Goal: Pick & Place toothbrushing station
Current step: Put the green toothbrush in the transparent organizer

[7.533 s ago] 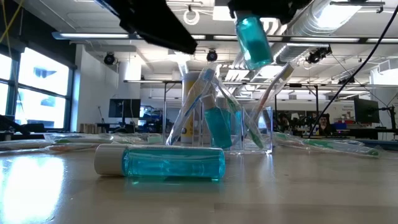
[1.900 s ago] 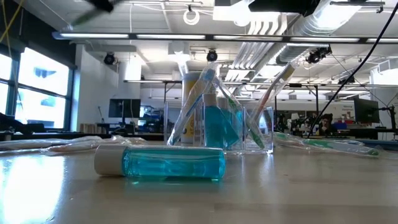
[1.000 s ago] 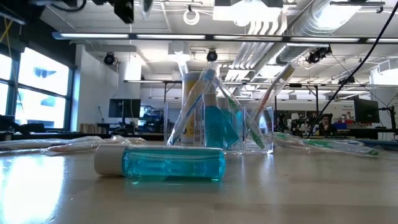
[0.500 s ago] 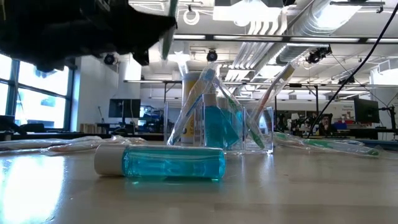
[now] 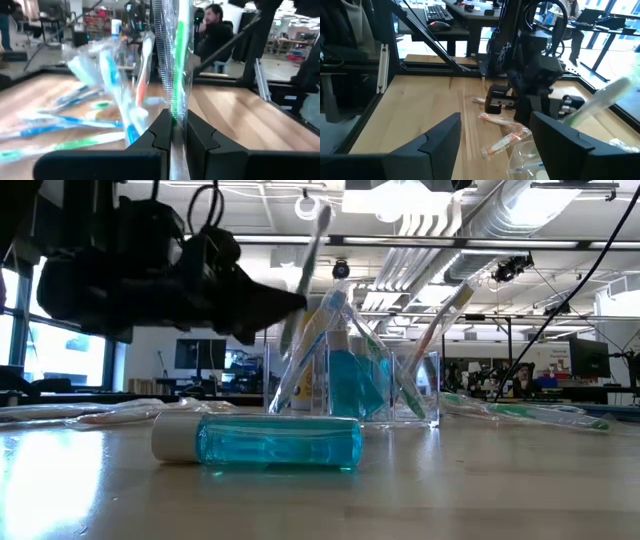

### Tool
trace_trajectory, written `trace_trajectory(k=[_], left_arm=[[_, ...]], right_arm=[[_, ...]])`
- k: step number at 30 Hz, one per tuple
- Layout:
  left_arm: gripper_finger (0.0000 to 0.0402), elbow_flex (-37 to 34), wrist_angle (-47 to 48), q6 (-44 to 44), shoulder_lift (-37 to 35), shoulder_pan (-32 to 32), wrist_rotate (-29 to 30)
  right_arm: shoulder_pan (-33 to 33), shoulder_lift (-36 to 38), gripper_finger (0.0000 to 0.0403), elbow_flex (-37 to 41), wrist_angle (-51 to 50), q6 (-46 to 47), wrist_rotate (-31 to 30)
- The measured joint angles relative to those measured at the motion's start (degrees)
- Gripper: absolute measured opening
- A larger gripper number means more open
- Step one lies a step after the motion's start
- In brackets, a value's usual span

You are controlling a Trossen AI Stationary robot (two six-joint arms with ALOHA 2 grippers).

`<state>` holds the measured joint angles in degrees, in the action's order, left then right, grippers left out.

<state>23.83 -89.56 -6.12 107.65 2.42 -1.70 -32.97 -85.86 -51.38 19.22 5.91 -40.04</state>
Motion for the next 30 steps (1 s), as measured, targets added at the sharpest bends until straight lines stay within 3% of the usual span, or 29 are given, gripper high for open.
trace_trajectory(k=[7, 30], left_arm=[[0.0021, 2.91, -0.08, -1.31, 3.27, 0.22, -2.23], [0.0045, 2.63, 5.34, -2.11, 3.20, 0.22, -1.55]], right_arm=[[0.00, 0.00, 0.0230, 0.01, -0.60, 0.05, 0.01], [0.57, 0.00, 0.0230, 0.01, -0.87, 0.07, -0.01]])
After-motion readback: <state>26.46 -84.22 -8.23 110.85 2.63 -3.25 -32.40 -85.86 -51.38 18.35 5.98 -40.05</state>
